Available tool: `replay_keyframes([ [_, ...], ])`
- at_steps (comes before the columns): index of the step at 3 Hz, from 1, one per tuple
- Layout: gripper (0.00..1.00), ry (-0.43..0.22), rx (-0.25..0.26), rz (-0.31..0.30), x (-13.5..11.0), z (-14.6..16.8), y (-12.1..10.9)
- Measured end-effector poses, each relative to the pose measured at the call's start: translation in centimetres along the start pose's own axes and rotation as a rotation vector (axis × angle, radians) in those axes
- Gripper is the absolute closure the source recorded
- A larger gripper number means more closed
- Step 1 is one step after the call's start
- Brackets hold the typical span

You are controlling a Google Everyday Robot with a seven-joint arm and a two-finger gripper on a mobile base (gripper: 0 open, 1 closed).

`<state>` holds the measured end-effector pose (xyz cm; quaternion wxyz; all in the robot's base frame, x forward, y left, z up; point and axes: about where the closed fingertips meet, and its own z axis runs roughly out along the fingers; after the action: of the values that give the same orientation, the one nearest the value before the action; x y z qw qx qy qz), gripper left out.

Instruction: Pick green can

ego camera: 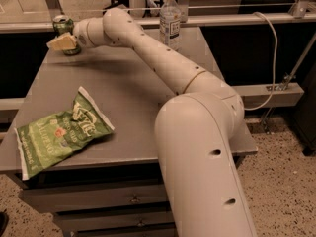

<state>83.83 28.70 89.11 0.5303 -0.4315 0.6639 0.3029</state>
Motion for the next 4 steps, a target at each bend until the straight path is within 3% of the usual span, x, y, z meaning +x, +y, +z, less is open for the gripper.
replay_keyframes([
  [2,0.7,-0.04,0.014,0.026,0.2,-0.2,0.3],
  [3,0.99,-0.107,-0.059,0.034,-0.9,-3.4,1.4],
  [4,1.0,-0.159,-0.17,0.031,-2.0,-7.0,3.5],
])
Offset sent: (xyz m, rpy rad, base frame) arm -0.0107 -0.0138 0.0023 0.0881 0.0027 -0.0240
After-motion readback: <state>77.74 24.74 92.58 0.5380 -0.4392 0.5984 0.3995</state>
